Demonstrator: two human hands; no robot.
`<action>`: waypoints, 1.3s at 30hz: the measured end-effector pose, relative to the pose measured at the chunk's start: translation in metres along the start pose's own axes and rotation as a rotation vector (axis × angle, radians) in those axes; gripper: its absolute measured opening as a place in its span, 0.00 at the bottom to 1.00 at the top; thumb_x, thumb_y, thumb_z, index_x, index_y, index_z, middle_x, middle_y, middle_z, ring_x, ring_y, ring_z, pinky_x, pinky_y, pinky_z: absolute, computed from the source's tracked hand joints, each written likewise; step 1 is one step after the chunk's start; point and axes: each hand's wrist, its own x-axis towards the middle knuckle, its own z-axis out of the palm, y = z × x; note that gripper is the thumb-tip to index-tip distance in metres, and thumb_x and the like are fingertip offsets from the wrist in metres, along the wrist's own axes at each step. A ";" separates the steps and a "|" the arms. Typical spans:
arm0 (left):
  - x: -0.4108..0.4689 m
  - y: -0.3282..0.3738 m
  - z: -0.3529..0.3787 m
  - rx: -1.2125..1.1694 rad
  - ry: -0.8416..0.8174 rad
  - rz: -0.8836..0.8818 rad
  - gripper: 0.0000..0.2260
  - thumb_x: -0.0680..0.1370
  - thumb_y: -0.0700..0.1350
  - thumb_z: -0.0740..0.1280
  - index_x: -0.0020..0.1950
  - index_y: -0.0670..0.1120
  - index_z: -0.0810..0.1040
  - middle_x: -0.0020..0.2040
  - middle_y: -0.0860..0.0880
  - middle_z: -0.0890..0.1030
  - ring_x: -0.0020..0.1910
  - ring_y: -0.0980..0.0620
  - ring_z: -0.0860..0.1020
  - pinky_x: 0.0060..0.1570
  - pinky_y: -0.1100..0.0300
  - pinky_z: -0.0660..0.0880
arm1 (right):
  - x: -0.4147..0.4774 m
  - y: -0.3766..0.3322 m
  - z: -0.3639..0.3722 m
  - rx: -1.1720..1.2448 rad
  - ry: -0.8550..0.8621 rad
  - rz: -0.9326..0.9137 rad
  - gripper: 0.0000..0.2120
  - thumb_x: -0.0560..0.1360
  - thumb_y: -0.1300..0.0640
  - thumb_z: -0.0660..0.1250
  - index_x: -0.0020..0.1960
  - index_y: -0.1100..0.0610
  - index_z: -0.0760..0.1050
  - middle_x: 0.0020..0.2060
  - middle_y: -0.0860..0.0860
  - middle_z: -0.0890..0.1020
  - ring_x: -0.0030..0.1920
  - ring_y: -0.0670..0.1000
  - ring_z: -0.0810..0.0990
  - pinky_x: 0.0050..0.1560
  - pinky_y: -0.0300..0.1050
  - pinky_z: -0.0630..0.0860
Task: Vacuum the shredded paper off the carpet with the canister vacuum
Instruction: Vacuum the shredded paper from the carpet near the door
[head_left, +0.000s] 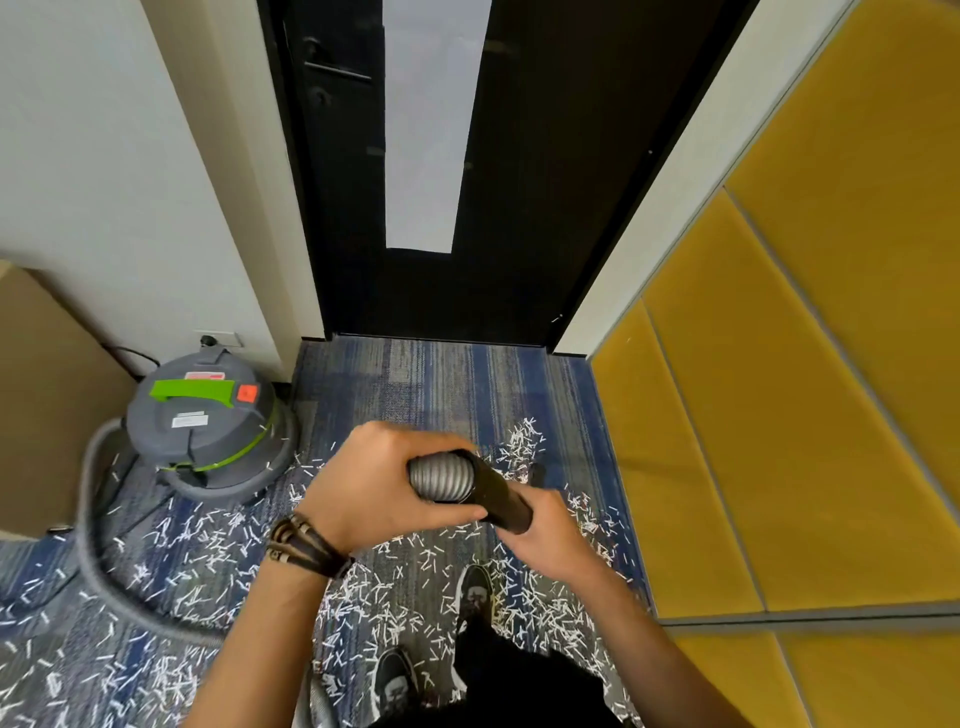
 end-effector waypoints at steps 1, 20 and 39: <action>-0.004 0.000 -0.003 -0.010 0.009 -0.006 0.22 0.68 0.65 0.79 0.59 0.59 0.84 0.49 0.65 0.86 0.47 0.68 0.83 0.51 0.64 0.81 | 0.000 -0.002 0.003 -0.006 -0.001 -0.001 0.13 0.72 0.62 0.74 0.48 0.45 0.80 0.37 0.44 0.82 0.36 0.41 0.79 0.38 0.36 0.73; -0.030 0.019 -0.018 0.038 0.100 0.012 0.23 0.68 0.65 0.78 0.59 0.58 0.83 0.47 0.61 0.87 0.44 0.65 0.84 0.47 0.65 0.80 | -0.020 -0.024 0.021 0.082 0.034 -0.026 0.15 0.74 0.62 0.75 0.50 0.43 0.78 0.36 0.45 0.80 0.34 0.40 0.78 0.35 0.34 0.72; -0.059 0.022 -0.022 -0.003 0.100 -0.013 0.22 0.67 0.63 0.81 0.57 0.56 0.86 0.48 0.60 0.87 0.46 0.65 0.85 0.50 0.62 0.82 | -0.034 -0.037 0.032 0.089 -0.010 -0.076 0.18 0.73 0.63 0.74 0.44 0.39 0.78 0.34 0.40 0.81 0.33 0.42 0.77 0.34 0.36 0.71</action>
